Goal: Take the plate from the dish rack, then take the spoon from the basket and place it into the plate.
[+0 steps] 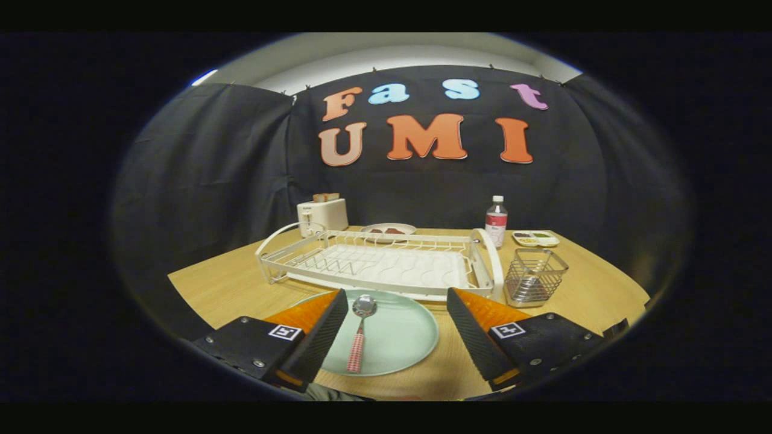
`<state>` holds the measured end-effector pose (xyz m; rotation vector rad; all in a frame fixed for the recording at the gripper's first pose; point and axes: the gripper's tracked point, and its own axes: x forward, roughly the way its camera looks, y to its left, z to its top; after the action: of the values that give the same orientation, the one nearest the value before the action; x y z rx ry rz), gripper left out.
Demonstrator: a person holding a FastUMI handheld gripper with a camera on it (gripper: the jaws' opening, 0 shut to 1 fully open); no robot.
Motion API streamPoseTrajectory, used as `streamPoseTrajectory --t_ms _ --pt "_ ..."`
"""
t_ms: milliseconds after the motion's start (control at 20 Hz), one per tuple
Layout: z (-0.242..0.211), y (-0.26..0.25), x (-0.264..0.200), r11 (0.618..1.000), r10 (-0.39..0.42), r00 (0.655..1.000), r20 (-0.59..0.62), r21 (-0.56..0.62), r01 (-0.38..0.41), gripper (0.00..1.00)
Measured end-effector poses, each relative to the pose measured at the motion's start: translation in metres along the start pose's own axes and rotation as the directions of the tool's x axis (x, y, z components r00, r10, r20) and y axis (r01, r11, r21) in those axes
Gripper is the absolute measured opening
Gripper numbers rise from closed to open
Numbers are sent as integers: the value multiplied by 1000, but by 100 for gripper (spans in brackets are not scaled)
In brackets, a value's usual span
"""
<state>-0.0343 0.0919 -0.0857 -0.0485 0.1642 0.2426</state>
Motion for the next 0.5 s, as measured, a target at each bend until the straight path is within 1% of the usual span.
streamPoseTrajectory --t_ms 200,500 --pt "30 -51 -6 997 -82 996 46 17 82 98" --pt "76 -127 -21 982 -185 976 112 45 181 98"
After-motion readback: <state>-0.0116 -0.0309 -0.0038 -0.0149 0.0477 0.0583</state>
